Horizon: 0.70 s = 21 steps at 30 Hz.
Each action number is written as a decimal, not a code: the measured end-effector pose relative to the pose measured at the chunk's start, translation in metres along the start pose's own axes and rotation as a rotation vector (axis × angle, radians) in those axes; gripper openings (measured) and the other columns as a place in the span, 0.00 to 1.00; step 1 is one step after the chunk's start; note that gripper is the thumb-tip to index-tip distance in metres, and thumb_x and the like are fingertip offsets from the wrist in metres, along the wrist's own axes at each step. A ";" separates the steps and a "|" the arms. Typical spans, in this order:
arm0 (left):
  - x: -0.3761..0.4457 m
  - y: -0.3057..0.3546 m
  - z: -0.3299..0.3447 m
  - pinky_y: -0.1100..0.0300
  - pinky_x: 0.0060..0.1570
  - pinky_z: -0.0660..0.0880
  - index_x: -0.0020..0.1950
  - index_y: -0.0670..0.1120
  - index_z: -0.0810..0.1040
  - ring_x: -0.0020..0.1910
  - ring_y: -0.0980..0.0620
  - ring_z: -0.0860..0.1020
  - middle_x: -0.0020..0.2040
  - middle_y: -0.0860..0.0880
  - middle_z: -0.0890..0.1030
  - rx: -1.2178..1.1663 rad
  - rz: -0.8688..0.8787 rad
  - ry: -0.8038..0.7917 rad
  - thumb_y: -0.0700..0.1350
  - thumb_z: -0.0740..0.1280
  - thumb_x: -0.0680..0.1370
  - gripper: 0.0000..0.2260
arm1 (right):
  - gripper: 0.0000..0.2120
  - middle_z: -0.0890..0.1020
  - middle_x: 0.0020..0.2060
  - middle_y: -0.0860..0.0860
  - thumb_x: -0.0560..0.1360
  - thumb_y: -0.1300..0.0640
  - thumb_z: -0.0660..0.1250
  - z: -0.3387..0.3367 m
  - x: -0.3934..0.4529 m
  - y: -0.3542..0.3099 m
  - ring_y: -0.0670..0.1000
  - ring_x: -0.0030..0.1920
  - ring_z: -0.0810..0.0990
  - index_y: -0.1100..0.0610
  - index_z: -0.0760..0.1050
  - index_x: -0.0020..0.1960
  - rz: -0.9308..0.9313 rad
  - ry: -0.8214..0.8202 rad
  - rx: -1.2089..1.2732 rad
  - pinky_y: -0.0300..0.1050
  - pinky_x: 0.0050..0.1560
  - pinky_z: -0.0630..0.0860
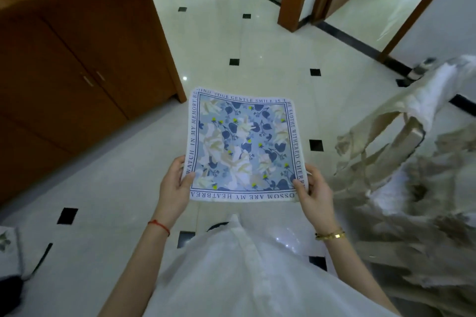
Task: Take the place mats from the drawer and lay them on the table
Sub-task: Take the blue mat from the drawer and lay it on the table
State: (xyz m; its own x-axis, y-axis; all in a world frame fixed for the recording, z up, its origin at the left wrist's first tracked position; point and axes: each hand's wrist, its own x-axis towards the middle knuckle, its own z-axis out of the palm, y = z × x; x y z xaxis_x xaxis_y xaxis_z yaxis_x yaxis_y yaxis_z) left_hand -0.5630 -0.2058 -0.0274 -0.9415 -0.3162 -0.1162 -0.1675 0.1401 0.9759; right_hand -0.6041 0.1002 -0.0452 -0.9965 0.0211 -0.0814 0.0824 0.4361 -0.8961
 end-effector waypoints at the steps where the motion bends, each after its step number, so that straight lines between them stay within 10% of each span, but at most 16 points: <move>1: 0.029 0.011 0.008 0.51 0.61 0.75 0.60 0.53 0.73 0.56 0.55 0.80 0.55 0.59 0.81 0.000 0.008 -0.028 0.36 0.63 0.76 0.16 | 0.17 0.83 0.44 0.57 0.76 0.56 0.67 -0.002 0.020 -0.008 0.60 0.45 0.82 0.53 0.69 0.63 0.008 0.027 0.002 0.58 0.46 0.79; 5: 0.130 0.036 0.048 0.45 0.63 0.74 0.63 0.47 0.71 0.58 0.52 0.79 0.58 0.51 0.80 0.013 0.006 -0.156 0.31 0.61 0.78 0.17 | 0.16 0.81 0.47 0.40 0.76 0.65 0.65 -0.015 0.085 -0.017 0.42 0.44 0.83 0.57 0.70 0.62 0.057 0.149 0.069 0.39 0.44 0.81; 12: 0.278 0.056 0.148 0.40 0.62 0.73 0.63 0.48 0.72 0.60 0.48 0.79 0.60 0.48 0.80 0.062 0.016 -0.351 0.35 0.63 0.78 0.16 | 0.20 0.84 0.45 0.42 0.76 0.62 0.66 -0.047 0.198 0.005 0.54 0.43 0.84 0.37 0.70 0.56 0.134 0.341 0.073 0.53 0.46 0.81; 21: 0.456 0.136 0.332 0.43 0.63 0.73 0.63 0.51 0.73 0.59 0.49 0.79 0.60 0.46 0.80 0.069 0.069 -0.485 0.32 0.61 0.79 0.18 | 0.15 0.83 0.46 0.41 0.76 0.65 0.65 -0.158 0.402 0.022 0.44 0.47 0.83 0.51 0.72 0.59 0.177 0.467 0.120 0.51 0.49 0.80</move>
State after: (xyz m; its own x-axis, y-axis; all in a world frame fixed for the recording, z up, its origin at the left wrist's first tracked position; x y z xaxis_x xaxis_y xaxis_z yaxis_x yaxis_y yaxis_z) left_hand -1.1125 -0.0198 -0.0091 -0.9760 0.1665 -0.1401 -0.1033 0.2121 0.9718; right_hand -1.0052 0.2602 -0.0287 -0.8657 0.4973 -0.0573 0.2247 0.2837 -0.9322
